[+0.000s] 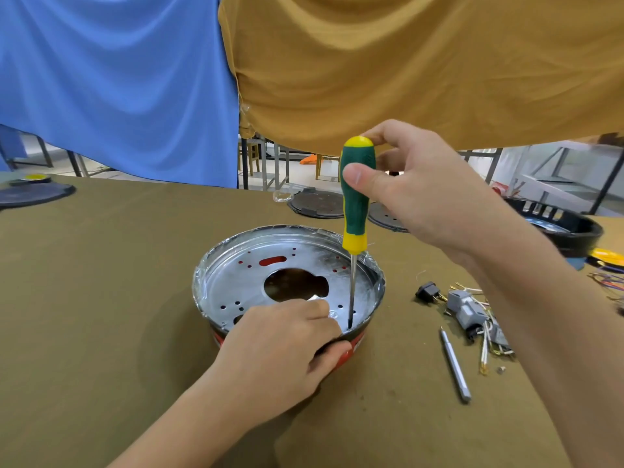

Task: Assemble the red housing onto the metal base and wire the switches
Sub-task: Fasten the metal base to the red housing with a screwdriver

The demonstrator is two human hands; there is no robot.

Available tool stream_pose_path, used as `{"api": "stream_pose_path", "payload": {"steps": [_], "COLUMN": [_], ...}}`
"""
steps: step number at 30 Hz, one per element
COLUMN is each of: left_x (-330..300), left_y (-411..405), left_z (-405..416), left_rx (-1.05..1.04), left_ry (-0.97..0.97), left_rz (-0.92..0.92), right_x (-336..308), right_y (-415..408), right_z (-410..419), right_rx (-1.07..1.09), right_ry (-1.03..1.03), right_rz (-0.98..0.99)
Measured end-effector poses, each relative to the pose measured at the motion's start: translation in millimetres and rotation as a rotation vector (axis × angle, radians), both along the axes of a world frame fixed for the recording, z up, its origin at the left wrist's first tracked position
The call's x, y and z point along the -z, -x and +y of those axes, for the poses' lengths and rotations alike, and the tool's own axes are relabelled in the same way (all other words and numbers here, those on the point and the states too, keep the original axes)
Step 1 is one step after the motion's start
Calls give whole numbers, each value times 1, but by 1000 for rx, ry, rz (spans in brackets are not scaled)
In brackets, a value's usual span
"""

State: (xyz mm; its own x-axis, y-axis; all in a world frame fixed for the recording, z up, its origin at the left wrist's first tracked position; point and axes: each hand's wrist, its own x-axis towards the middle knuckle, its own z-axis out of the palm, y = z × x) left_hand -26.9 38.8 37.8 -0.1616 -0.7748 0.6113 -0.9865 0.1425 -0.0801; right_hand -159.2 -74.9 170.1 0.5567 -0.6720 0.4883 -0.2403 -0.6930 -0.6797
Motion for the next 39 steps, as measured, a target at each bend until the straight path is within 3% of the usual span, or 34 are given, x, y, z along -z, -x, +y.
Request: {"api": "stream_pose_path", "payload": {"steps": [5,12,18,22,36,39], "left_x": [-3,1,2,0,-1,-1], "left_y": [1,0,-1,-1,-2,-3], "left_z": [0,0,-1,-1,-1,-1], "left_rx": [-5,39,41,42,40,43], "left_ry": [-8,2,-2,7,7,17], "left_rz": [6,43,39,24,-68,-82], "right_x": [4,-1,4,7,25,35], "right_y": [-2,5,-2,-3,-16,-22], "right_z": [0,-1,-2,1,-13,-9], "right_rx": [143,-114,124,168,-190,-183], "right_ry": [106,-43,144,170,-7,146], "right_rz": [25,16,10,-12,-223,-254]}}
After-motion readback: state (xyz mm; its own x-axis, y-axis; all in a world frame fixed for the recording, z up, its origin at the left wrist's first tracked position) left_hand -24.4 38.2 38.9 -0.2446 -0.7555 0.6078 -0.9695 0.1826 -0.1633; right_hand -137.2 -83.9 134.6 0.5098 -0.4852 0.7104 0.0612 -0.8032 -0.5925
